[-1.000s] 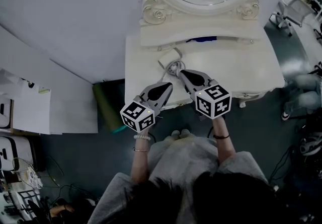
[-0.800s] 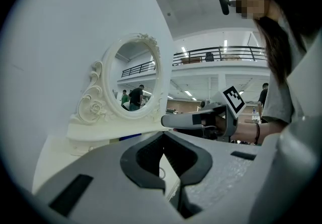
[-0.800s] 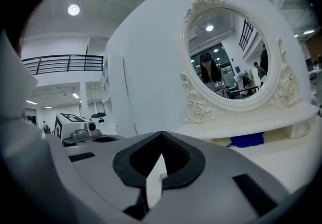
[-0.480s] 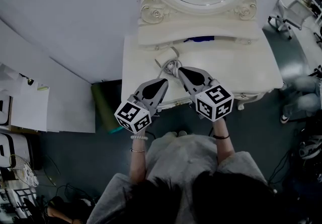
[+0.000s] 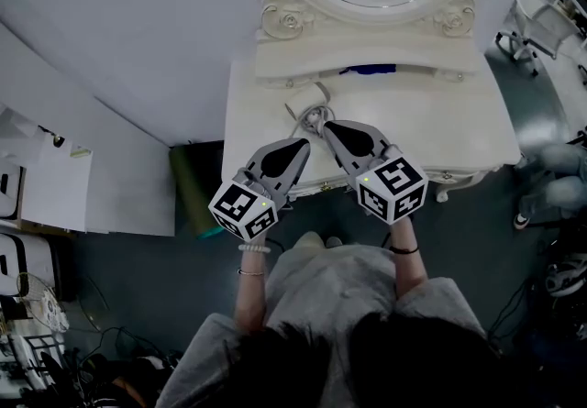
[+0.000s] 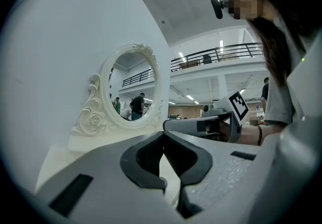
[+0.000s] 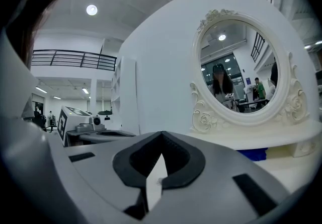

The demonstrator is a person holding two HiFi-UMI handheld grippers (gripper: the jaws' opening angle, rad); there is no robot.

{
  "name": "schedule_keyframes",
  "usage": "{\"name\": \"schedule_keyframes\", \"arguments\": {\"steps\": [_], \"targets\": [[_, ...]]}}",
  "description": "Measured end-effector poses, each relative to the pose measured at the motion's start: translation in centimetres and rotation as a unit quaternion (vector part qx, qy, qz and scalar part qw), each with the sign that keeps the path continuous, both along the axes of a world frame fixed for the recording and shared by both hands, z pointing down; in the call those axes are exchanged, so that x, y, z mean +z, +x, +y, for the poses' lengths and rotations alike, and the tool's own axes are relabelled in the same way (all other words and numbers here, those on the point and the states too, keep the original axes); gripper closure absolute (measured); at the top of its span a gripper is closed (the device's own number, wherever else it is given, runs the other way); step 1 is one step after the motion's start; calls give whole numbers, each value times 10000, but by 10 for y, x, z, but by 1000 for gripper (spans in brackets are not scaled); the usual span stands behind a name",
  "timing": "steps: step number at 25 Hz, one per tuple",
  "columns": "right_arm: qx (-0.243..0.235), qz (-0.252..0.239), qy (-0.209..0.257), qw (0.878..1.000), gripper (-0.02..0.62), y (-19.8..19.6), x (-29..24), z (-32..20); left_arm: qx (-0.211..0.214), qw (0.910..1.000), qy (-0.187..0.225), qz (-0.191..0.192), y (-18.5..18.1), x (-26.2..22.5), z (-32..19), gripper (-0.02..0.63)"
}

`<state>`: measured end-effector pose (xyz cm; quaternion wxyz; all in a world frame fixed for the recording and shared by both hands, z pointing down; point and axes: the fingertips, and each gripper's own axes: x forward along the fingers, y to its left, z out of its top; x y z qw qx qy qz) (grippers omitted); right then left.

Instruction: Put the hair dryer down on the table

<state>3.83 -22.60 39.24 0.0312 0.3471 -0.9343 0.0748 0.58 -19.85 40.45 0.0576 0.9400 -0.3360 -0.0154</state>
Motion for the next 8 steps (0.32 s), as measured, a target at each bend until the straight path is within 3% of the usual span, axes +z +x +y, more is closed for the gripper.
{"name": "schedule_keyframes", "arguments": {"steps": [8], "targets": [[-62, 9, -31, 10000, 595, -5, 7, -4, -4, 10000, -26, -69, -1, 4, -3, 601]]}}
